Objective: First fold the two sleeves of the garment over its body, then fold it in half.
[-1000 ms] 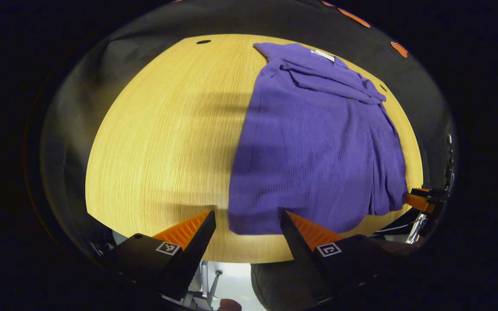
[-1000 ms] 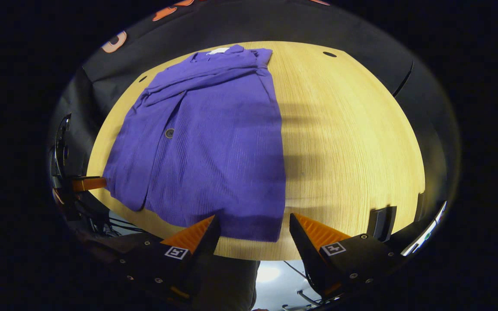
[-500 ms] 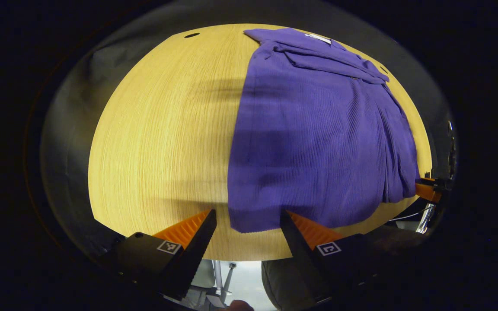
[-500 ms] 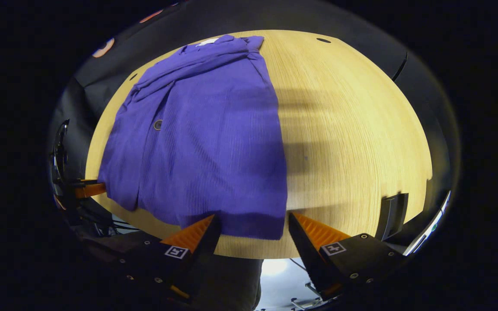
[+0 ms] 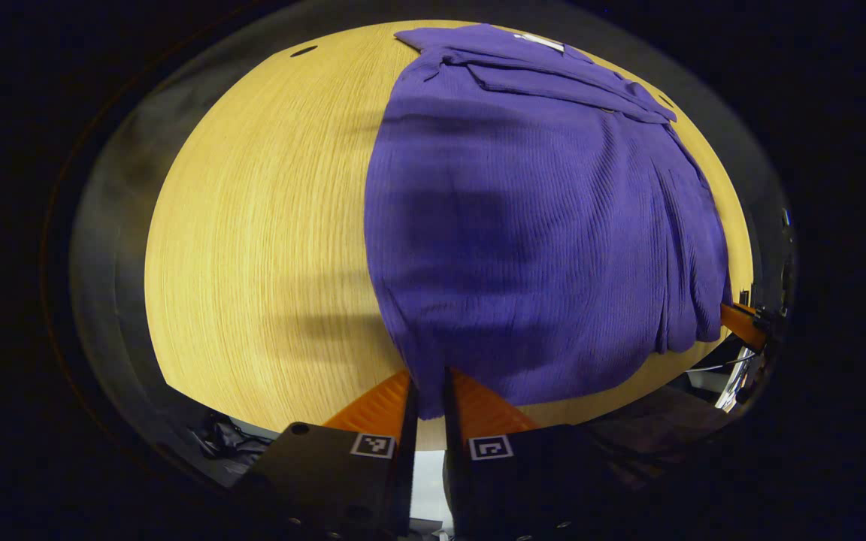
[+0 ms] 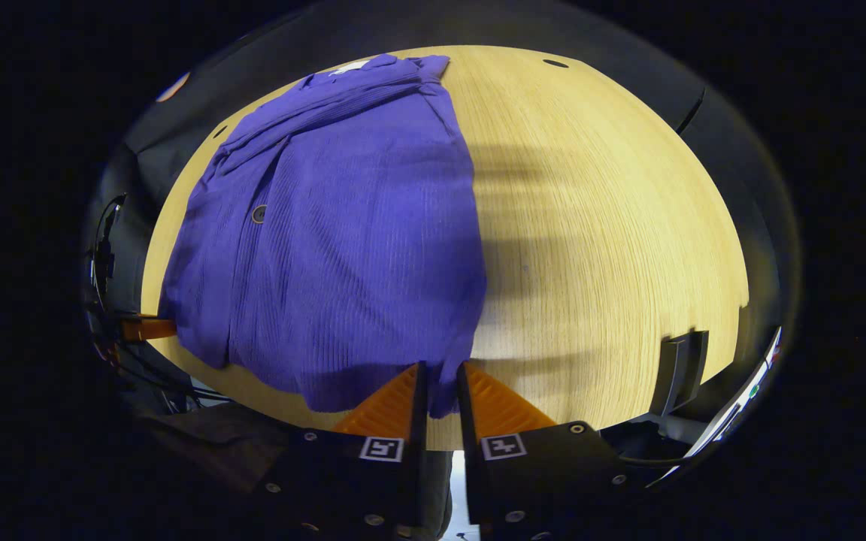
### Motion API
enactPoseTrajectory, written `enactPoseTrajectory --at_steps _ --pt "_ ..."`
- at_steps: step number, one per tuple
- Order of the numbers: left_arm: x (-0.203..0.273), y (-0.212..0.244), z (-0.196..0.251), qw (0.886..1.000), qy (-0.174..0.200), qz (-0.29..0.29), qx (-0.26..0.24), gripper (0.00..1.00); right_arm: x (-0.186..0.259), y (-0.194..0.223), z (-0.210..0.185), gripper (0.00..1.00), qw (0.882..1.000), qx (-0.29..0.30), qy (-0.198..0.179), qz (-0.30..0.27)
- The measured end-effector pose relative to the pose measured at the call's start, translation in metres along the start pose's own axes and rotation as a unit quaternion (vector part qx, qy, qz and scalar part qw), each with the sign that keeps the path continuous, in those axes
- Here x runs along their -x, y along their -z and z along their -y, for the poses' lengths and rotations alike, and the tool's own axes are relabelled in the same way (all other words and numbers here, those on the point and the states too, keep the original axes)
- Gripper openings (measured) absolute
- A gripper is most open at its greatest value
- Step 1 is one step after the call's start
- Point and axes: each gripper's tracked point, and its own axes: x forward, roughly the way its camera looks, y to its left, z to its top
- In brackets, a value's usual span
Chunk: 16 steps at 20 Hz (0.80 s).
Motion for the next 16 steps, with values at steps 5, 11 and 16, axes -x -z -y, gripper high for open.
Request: enactPoseTrajectory --at_steps 5,11,16 --pt "0.003 0.001 0.001 1.0 0.014 -0.009 -0.006 0.11 0.004 0.0 -0.006 0.04 0.999 -0.021 -0.014 -0.02" --pt "0.036 -0.007 -0.006 0.999 0.037 0.014 0.01 0.09 0.038 -0.018 -0.014 0.03 0.999 -0.034 -0.039 -0.011" --pt "0.074 -0.034 -0.002 0.997 0.045 0.056 -0.007 0.08 0.064 -0.037 -0.018 0.03 0.998 -0.026 -0.053 0.006"
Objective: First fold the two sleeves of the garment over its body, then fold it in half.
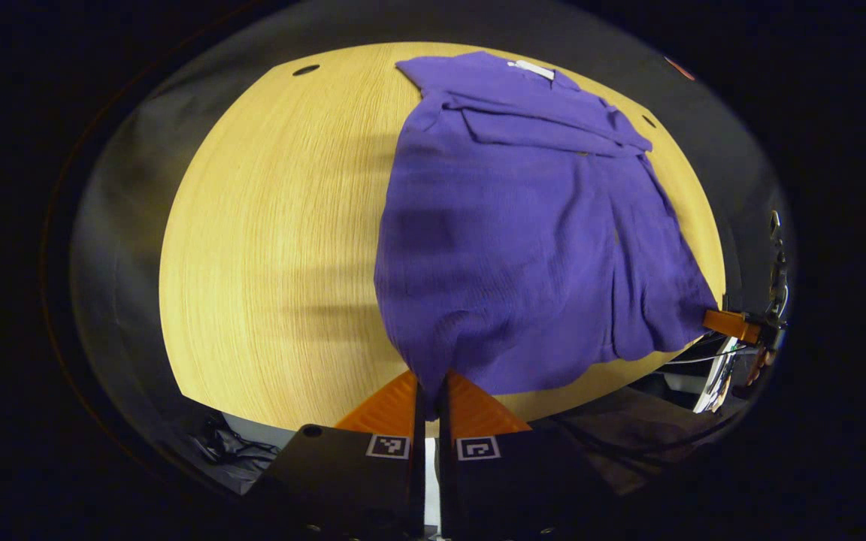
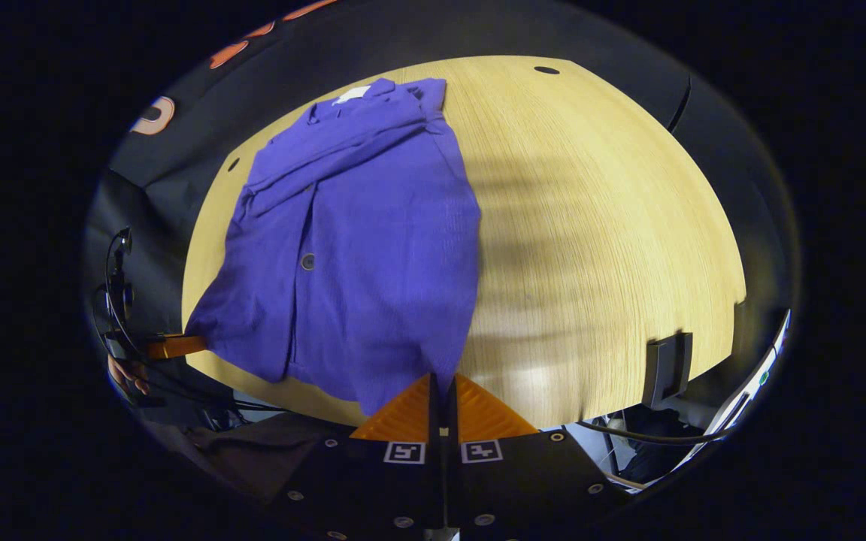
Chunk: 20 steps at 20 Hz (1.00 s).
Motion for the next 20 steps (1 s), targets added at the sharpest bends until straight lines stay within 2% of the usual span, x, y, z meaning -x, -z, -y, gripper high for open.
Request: enactPoseTrajectory --at_steps 6,9,14,20 --pt "0.033 -0.032 0.015 0.999 0.02 0.036 -0.026 0.08 0.028 -0.024 -0.012 0.03 1.0 0.006 -0.022 0.014" --pt "0.044 -0.051 0.018 0.998 0.022 0.049 -0.039 0.08 0.041 -0.043 -0.024 0.03 0.999 0.01 -0.042 0.032" --pt "0.058 -0.073 0.021 0.996 0.027 0.064 -0.056 0.08 0.053 -0.063 -0.037 0.02 0.997 0.021 -0.052 0.047" --pt "0.082 -0.12 0.031 0.992 0.041 0.082 -0.09 0.08 0.073 -0.101 -0.044 0.02 0.996 0.042 -0.036 0.068"
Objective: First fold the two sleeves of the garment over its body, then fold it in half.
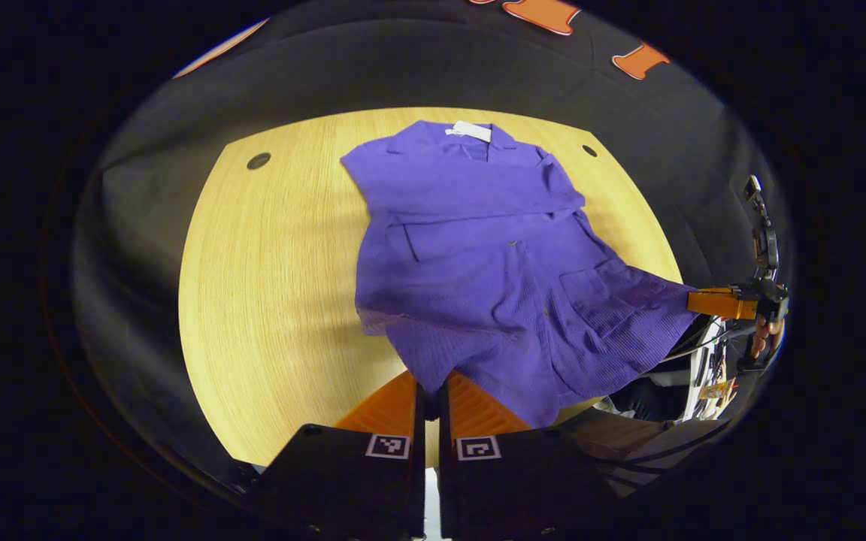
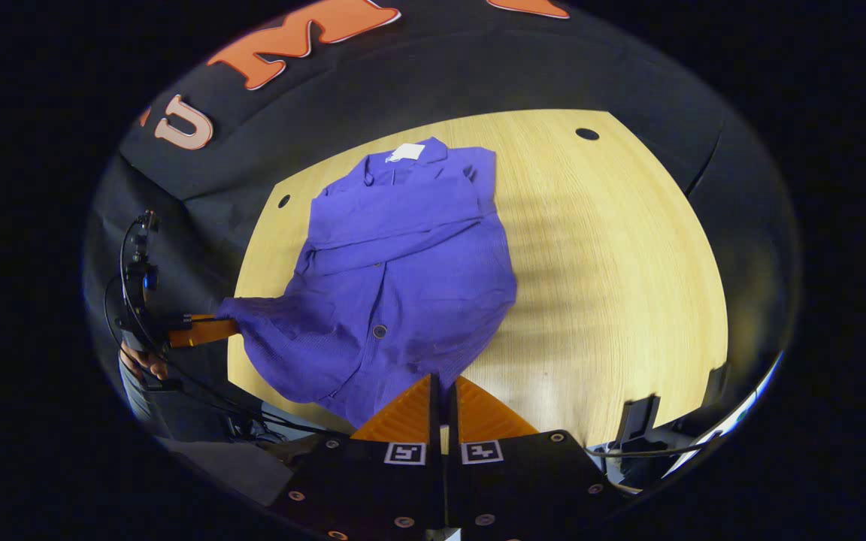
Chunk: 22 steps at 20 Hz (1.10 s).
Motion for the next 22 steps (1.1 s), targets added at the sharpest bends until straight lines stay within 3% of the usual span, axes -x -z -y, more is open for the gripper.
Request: enactPoseTrajectory --at_steps 5,14,22 --pt "0.014 -0.048 0.002 0.999 0.005 0.013 -0.041 0.08 0.017 -0.046 -0.008 0.02 1.0 0.011 0.007 0.021" --pt "0.016 -0.125 -0.023 0.999 0.017 0.008 -0.035 0.08 0.012 -0.118 -0.009 0.02 1.0 0.003 -0.001 0.025" --pt "0.011 -0.198 -0.057 0.999 0.019 0.0 -0.037 0.08 -0.002 -0.186 0.017 0.02 0.999 0.0 0.038 0.022"
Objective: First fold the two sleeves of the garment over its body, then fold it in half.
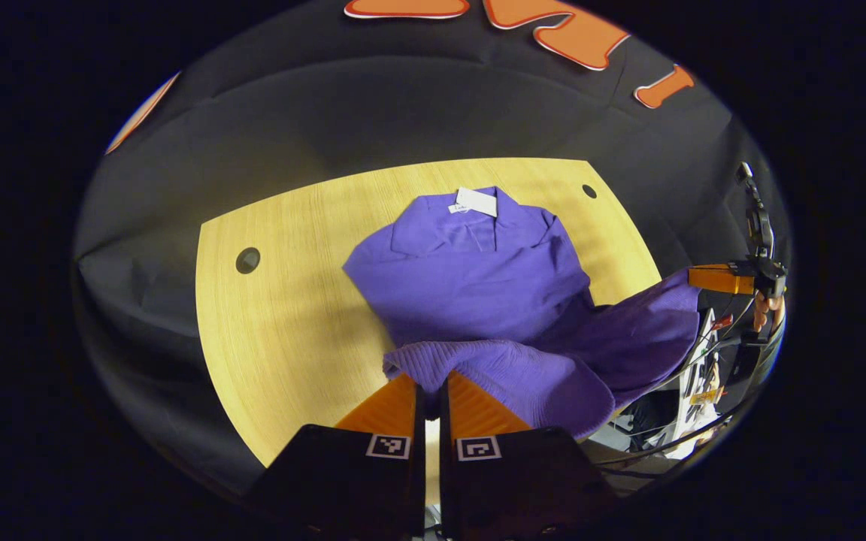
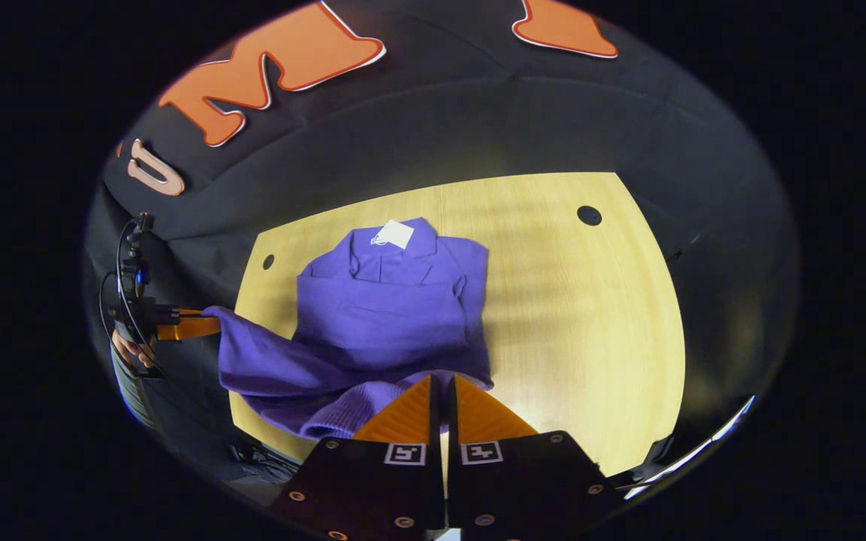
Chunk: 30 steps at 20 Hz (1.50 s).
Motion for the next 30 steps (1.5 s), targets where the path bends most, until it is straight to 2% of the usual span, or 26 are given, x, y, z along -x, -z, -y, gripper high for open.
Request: enactPoseTrajectory --at_steps 3,8,16,21,26,28,30 --pt "-0.012 -0.018 -0.014 1.0 0.005 -0.011 -0.003 0.08 -0.012 -0.015 0.006 0.02 1.0 -0.015 0.018 -0.007" --pt "-0.041 -0.042 -0.028 0.999 0.013 -0.03 0.027 0.08 -0.037 -0.025 0.023 0.02 0.998 -0.034 0.028 -0.032" --pt "-0.073 -0.07 -0.028 0.999 -0.005 -0.026 0.046 0.08 -0.092 -0.066 0.02 0.03 0.998 -0.02 -0.03 -0.059" --pt "-0.076 -0.104 -0.042 0.998 -0.029 0.025 0.051 0.08 -0.116 -0.107 0.016 0.02 0.998 -0.031 -0.049 -0.037" --pt "-0.094 -0.124 -0.063 0.992 -0.068 0.07 0.082 0.08 -0.141 -0.147 0.014 0.02 0.994 -0.095 -0.06 0.001" --pt "-0.101 -0.136 -0.071 0.987 -0.083 0.1 0.099 0.12 -0.154 -0.167 0.019 0.02 0.99 -0.126 -0.058 0.031" --pt "-0.1 -0.157 -0.089 0.973 -0.121 0.16 0.111 0.18 -0.162 -0.187 0.025 0.04 0.985 -0.152 -0.052 0.067"
